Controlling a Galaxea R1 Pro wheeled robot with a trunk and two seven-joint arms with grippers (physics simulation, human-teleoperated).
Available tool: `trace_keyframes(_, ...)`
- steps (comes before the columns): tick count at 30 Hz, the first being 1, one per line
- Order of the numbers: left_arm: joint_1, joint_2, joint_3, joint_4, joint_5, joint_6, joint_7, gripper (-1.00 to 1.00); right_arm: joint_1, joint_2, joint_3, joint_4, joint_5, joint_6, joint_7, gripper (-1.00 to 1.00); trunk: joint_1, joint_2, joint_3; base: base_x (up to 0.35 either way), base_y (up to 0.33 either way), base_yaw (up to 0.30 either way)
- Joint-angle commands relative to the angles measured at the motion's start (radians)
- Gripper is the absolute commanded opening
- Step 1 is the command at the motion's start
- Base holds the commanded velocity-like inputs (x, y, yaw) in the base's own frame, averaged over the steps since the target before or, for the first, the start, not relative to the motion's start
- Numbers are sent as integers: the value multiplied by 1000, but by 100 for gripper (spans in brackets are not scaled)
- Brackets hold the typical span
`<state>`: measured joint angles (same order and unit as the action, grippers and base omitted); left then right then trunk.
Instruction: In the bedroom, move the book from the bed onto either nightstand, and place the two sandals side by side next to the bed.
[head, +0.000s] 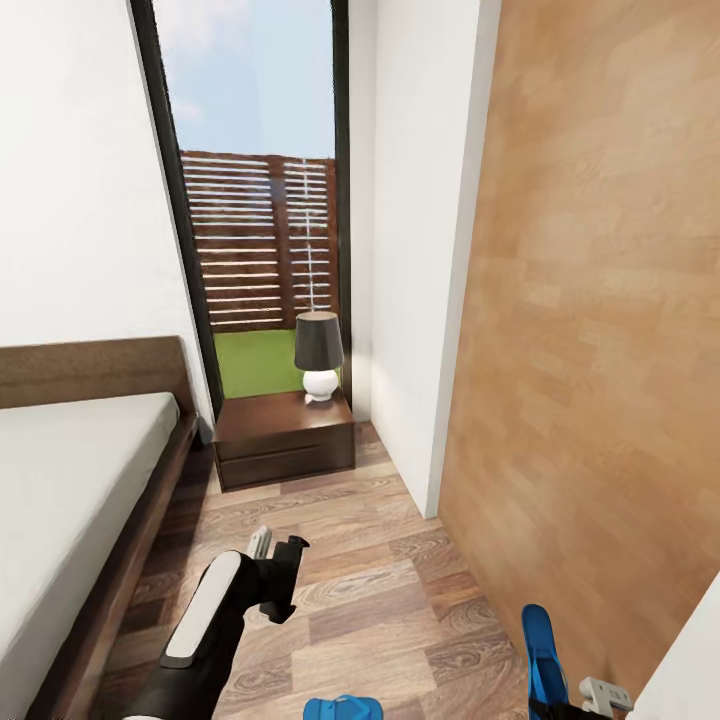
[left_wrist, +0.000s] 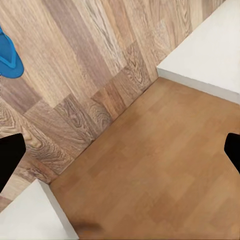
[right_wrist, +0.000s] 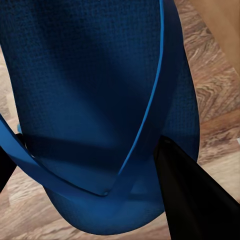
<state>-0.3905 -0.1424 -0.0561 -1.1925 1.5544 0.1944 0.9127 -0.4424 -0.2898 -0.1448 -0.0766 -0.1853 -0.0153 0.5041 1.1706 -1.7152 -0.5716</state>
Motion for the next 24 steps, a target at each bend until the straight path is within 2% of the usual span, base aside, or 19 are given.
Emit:
trace_keyframes(1,-1,0,-6,-1,1,5,5,100,-1,0,-7,1,-3,0,5,-100,4,-8,-4,0,0,0)
trace_keyframes(4,-1,0,-16,-1,1,4,4,100,-1,0,-7,1,-2,0,5,-100,15,-29,-14,0,0,0)
trace_keyframes(11,-1,-2,-19,34,0,1,-6,100,-1,0,-7,1,-2,0,6,-100,15,-29,-14,0,0,0)
trace_keyframes(15,-1,-1,-19,60,-1,-1,-47,100,-1,0,-7,1,-3,0,7,-100,15,-29,-14,0,0,0)
trace_keyframes(19,-1,1,-19,124,-9,-7,-83,100,-1,0,-7,1,-3,0,7,-100,15,-29,-14,0,0,0)
trace_keyframes(22,-9,2,-19,192,-13,-44,-133,100,-1,0,-7,1,-3,0,7,-100,15,-29,-14,0,0,0)
trace_keyframes(24,-13,2,-19,209,-14,-59,-143,100,-1,0,-7,1,-3,0,9,-100,15,-29,-14,0,0,0)
